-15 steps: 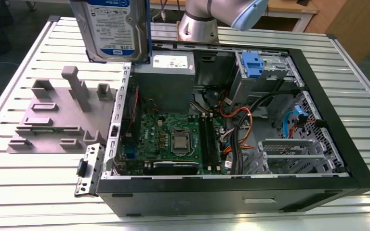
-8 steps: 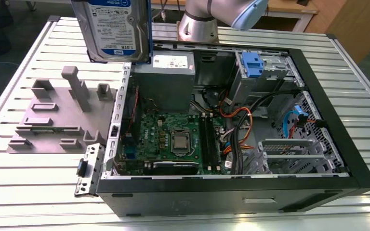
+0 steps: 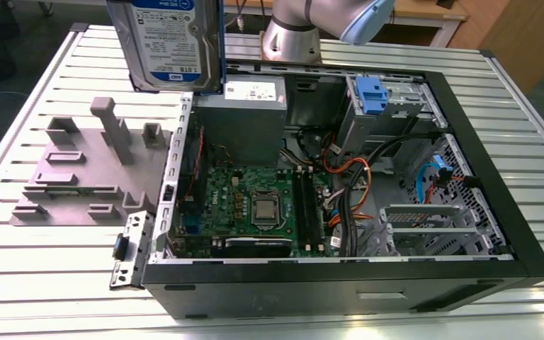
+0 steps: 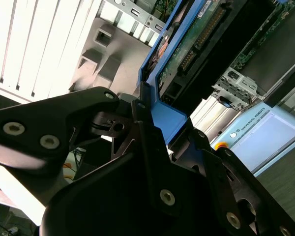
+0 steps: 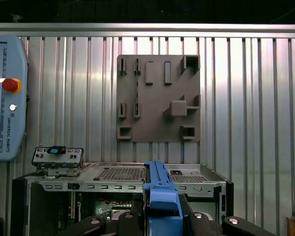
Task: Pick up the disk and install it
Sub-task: 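Pick up the disk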
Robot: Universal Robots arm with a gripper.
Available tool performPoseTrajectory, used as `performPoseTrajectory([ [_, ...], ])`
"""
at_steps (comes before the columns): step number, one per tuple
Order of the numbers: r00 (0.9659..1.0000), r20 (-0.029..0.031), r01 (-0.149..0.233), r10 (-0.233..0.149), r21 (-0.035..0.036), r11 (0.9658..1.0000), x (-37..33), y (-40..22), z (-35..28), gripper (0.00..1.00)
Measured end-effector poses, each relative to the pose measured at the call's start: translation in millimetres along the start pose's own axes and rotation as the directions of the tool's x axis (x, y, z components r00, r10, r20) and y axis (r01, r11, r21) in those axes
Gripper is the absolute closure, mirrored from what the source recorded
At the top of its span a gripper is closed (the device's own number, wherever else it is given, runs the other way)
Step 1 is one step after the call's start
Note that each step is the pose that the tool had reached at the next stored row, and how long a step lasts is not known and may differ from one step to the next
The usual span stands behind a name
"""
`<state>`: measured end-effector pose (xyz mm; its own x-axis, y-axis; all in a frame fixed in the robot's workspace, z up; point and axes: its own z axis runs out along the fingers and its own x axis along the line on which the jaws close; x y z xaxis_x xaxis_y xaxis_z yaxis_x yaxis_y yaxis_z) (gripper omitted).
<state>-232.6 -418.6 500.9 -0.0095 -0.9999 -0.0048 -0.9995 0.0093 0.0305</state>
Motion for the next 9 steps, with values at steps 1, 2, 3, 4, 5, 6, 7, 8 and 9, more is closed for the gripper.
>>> performPoseTrajectory([
  [1, 1.0, 0.0, 0.0, 0.0, 0.0001, 1.0, 0.0, -0.2, 0.0, 0.63],
  [2, 1.0, 0.0, 0.0, 0.0, 0.0, 1.0, 0.0, -0.3, 0.0, 0.63],
  [3, 1.0, 0.0, 0.0, 0.0, 0.0, 1.0, 0.0, -0.5, 0.0, 0.63],
  [4, 1.0, 0.0, 0.0, 0.0, 0.0001, 1.0, 0.0, -0.7, 0.0, 0.63],
  [5, 1.0, 0.0, 0.0, 0.0, 0.0, 1.0, 0.0, -1.0, 0.0, 0.63],
  [6, 1.0, -0.0001, 0.0, 0.0, 0.0, 1.0, 0.0, -1.4, -0.1, 0.63],
  [7, 1.0, 0.0, 0.0, 0.0, -0.0001, 1.0, 0.0, -1.7, -0.1, 0.63],
  [8, 1.0, 0.0, 0.0, 0.0, 0.0, 1.0, 0.0, -2.0, -0.1, 0.63],
  [9, 1.0, 0.0, 0.0, 0.0, 0.0, 1.0, 0.0, -2.4, -0.1, 0.63],
])
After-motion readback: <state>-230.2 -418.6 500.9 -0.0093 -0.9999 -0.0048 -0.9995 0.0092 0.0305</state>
